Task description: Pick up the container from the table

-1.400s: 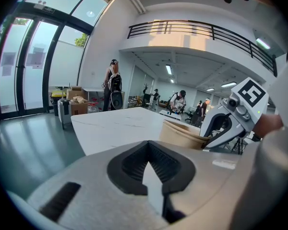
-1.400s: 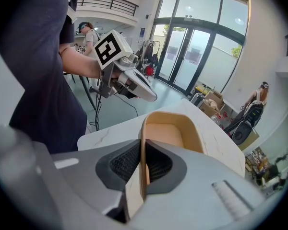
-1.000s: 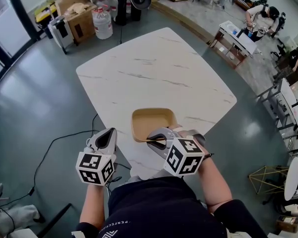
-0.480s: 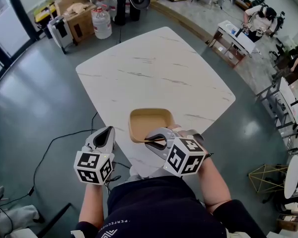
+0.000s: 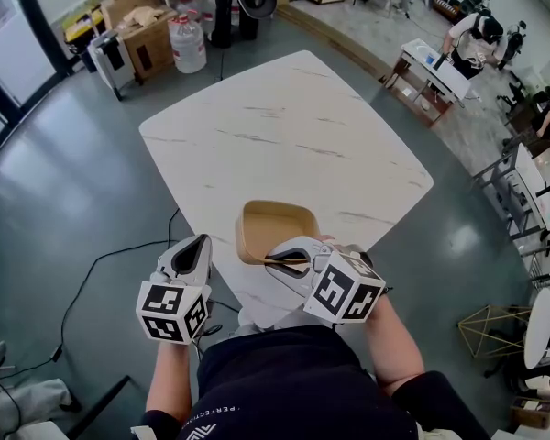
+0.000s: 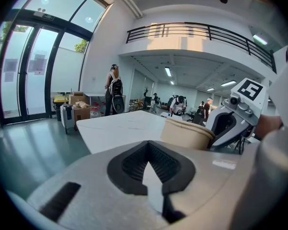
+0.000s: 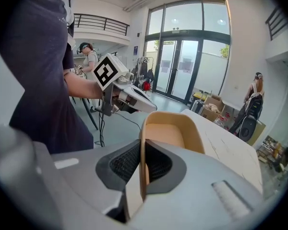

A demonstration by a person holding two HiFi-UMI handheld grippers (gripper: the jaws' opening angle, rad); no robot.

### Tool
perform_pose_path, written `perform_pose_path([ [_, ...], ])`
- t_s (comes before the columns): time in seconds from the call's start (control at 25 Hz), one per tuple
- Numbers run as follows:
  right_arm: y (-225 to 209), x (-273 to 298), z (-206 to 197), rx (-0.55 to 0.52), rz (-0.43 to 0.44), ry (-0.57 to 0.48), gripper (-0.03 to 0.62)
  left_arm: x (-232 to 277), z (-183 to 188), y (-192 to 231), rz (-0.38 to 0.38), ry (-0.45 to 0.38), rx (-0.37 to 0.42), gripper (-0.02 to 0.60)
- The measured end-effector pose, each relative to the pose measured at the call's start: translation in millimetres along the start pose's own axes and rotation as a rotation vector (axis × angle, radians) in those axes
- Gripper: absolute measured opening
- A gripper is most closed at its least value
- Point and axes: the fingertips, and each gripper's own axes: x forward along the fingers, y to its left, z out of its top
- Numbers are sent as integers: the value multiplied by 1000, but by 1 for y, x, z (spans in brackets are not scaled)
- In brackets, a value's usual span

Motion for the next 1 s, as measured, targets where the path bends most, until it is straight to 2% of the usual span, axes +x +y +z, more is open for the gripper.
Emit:
perform_pose_path([
  [0.36, -5, -4, 7, 59, -3, -54, 21, -1, 2, -7, 1, 2, 6, -5],
  [0.76, -9, -4, 8, 51, -16, -64, 21, -1, -5, -8, 6, 18, 6, -5],
  [1.0, -14, -5, 20, 86, -16, -109, 21, 1, -1, -3, 12, 18, 7, -5],
])
